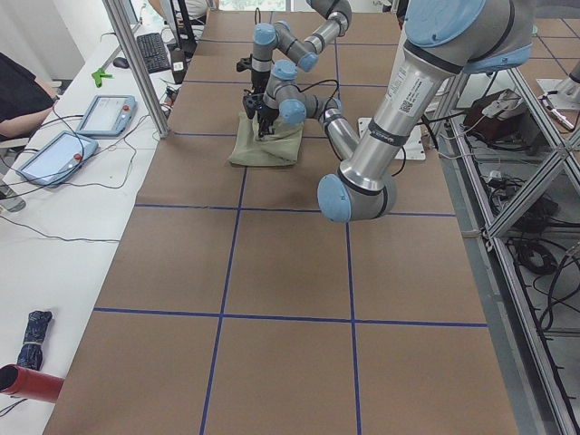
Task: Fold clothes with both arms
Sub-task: 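Lift the near end with both grippers and fold it toward the far end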
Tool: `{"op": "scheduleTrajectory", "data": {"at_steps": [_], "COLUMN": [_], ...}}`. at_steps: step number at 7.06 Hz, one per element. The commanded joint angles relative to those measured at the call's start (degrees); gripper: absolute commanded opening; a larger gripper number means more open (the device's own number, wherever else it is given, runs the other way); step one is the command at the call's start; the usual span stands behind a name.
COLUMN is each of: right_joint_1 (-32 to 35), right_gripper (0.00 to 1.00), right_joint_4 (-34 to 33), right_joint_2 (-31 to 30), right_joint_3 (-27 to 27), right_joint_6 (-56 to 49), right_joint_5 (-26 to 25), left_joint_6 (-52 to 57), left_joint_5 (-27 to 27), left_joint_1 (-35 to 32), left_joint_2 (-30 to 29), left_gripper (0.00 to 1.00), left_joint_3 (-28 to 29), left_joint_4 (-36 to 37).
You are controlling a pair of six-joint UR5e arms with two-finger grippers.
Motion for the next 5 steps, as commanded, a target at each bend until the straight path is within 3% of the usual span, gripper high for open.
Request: {"op": "scheduleTrajectory", "data": {"at_steps": [1,3,5], "right_joint_1": [0.25,1.30,1.65], "right_gripper": [1.00,1.00,1.00], "right_joint_4": [1.61,1.80,1.97], "right_joint_2": [0.35,0.35,0.70], "right_joint_3": [-3.01,-6.36,-5.94], "right_joint_6": [0.02,-0.07,-1.37], "right_joint_5": [-0.09,-0.09,0.52], "left_joint_6": [-0.38,4.61,11.10], "left_joint_5": [0.03,-0.15,-3.63], "left_joint_1": [-4.03,-9.93,-12.49], "left_joint_2": [-4.71,-5.18,-3.87], "left_gripper": [1.00,1.00,1.00], "left_joint_3": [8.94,15.29,15.14], "left_joint_4": [-1.58,-4.82,-5.01]}}
